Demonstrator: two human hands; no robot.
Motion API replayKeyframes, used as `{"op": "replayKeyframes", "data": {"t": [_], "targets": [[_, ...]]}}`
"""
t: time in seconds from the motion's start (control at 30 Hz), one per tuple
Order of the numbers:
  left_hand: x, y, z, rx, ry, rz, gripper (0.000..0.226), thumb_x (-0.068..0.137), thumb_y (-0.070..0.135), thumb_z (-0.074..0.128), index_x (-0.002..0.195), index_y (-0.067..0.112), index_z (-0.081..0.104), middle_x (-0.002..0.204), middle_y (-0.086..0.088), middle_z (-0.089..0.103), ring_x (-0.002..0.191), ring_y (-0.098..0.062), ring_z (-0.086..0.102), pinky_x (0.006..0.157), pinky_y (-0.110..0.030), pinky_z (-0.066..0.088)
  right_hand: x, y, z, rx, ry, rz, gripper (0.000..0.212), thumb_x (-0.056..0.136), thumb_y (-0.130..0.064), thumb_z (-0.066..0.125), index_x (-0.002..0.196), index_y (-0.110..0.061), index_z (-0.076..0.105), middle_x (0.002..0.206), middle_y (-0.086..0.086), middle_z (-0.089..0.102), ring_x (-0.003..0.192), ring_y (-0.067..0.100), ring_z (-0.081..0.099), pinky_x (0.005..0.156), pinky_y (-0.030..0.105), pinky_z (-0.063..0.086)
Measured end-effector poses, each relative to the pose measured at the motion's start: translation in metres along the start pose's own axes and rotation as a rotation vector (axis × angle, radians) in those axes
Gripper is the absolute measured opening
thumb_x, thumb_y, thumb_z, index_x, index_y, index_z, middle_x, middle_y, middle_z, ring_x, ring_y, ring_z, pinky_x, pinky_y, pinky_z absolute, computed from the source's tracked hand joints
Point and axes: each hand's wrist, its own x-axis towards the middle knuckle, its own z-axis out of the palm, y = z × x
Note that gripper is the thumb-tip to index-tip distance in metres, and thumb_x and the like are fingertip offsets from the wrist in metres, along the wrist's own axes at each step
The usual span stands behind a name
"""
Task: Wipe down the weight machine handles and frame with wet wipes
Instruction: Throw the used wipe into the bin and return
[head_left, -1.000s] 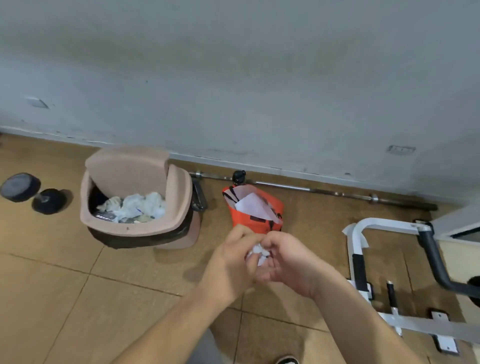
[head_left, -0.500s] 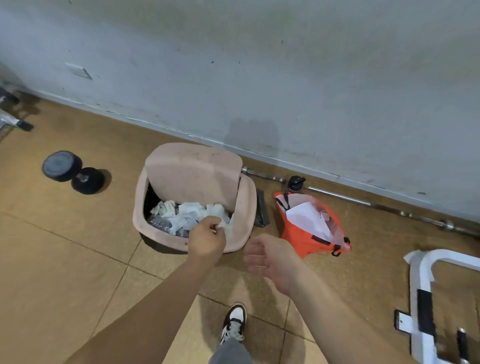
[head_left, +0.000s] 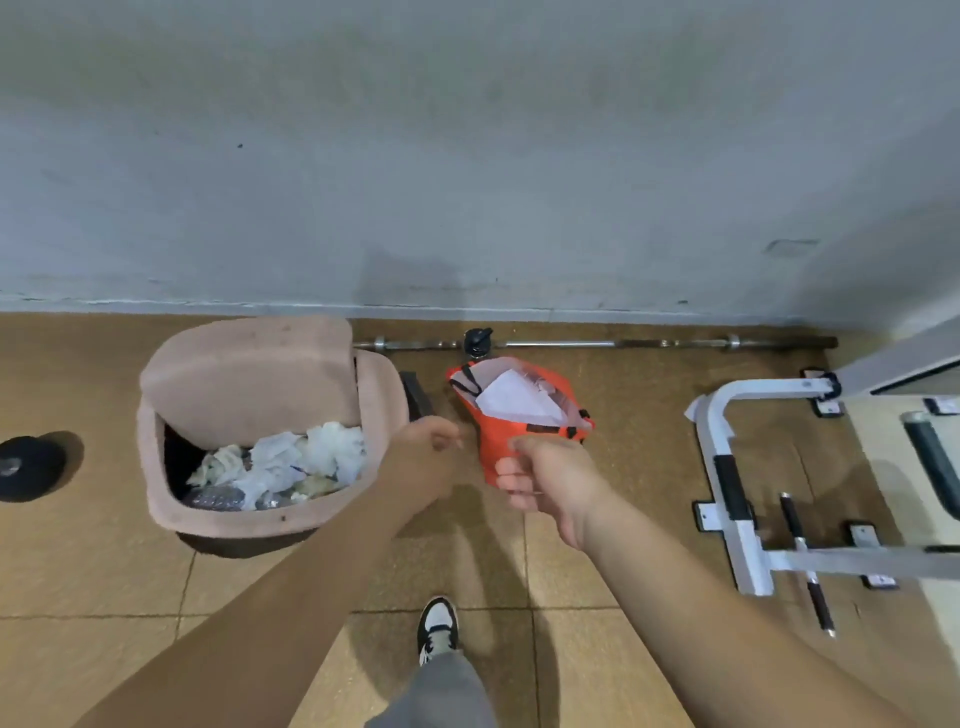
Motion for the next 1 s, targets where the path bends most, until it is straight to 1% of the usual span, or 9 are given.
{"op": "replayKeyframes", "data": {"t": [0.1,0.13,0.27,0.37,0.43,0.53,0.67,0.87,1.0], "targets": [[-0.048,0.055,0.068,-0.026,-0.122,0.12,0.016,0.09,0.018,0.063,0.1,0.022,0.073,0.089,0.007,0.071,0.083,-0.014,0.067,0.079,-0.031,0.057,-0.04,0.019,-0.085,0.078,0.116,-0.093,0.015,0.107,-0.018,0.055,0.109,-0.014,0.069,0.08,0.004,0.073,0.061,0.014,0.066,0.058,0.026,0.051],[-0.066,0.073,0.094,-0.012,-0.173,0.176,0.015,0.09,0.019,0.063,0.099,0.023,0.074,0.087,0.008,0.071,0.081,-0.012,0.067,0.08,-0.03,0.056,-0.058,0.03,-0.118,0.113,0.158,-0.12,0.014,0.107,-0.016,0.055,0.106,-0.015,0.068,0.08,0.005,0.073,0.063,0.015,0.065,0.06,0.027,0.05],[-0.16,0.138,0.207,0.115,-0.32,0.425,0.018,0.095,0.011,0.067,0.088,0.028,0.07,0.077,0.012,0.068,0.069,-0.004,0.062,0.066,-0.008,0.045,-0.139,0.102,-0.26,0.209,0.329,-0.197,0.014,0.107,-0.016,0.054,0.103,-0.013,0.067,0.08,0.007,0.073,0.073,0.023,0.063,0.068,0.032,0.049],[-0.243,0.167,0.302,0.16,-0.453,0.548,0.021,0.093,0.014,0.07,0.08,0.031,0.071,0.081,0.006,0.075,0.079,-0.013,0.07,0.075,-0.02,0.052,-0.211,0.176,-0.365,0.269,0.49,-0.216,0.018,0.106,-0.018,0.055,0.104,-0.013,0.071,0.081,0.005,0.075,0.078,0.023,0.067,0.076,0.037,0.051],[-0.303,0.181,0.363,0.17,-0.556,0.605,0.017,0.092,0.012,0.069,0.081,0.024,0.075,0.08,0.006,0.076,0.078,-0.01,0.07,0.074,-0.02,0.052,-0.257,0.233,-0.424,0.345,0.587,-0.216,0.019,0.106,-0.019,0.056,0.105,-0.011,0.073,0.084,0.006,0.075,0.078,0.022,0.066,0.075,0.035,0.049],[-0.393,0.194,0.447,0.188,-0.706,0.67,0.016,0.092,0.007,0.067,0.081,0.013,0.077,0.077,0.007,0.074,0.075,-0.011,0.068,0.074,-0.022,0.051,-0.319,0.315,-0.495,0.491,0.702,-0.216,0.02,0.107,-0.02,0.054,0.103,-0.012,0.072,0.078,0.004,0.073,0.073,0.021,0.065,0.069,0.032,0.047],[-0.489,0.204,0.546,0.231,-0.842,0.7,0.011,0.093,0.017,0.07,0.09,0.025,0.076,0.082,0.005,0.077,0.083,-0.016,0.074,0.084,-0.035,0.06,-0.384,0.399,-0.571,0.674,0.83,-0.224,0.02,0.106,-0.014,0.051,0.102,-0.01,0.069,0.073,0.004,0.071,0.07,0.021,0.061,0.066,0.032,0.048],[-0.58,0.225,0.67,0.293,-1.003,0.706,0.014,0.096,0.024,0.068,0.109,0.029,0.072,0.091,0.002,0.076,0.082,-0.008,0.074,0.088,-0.039,0.061,-0.434,0.478,-0.677,0.825,0.928,-0.197,0.017,0.103,-0.015,0.054,0.105,-0.01,0.071,0.081,0.007,0.076,0.075,0.022,0.069,0.072,0.036,0.054],[-0.603,0.247,0.759,0.316,-1.013,0.686,0.013,0.096,0.026,0.067,0.105,0.034,0.071,0.088,0.003,0.077,0.08,-0.005,0.074,0.083,-0.036,0.062,-0.434,0.503,-0.771,0.804,0.925,-0.19,0.021,0.103,-0.017,0.055,0.111,-0.008,0.072,0.087,0.01,0.079,0.077,0.02,0.072,0.074,0.037,0.057]]}}
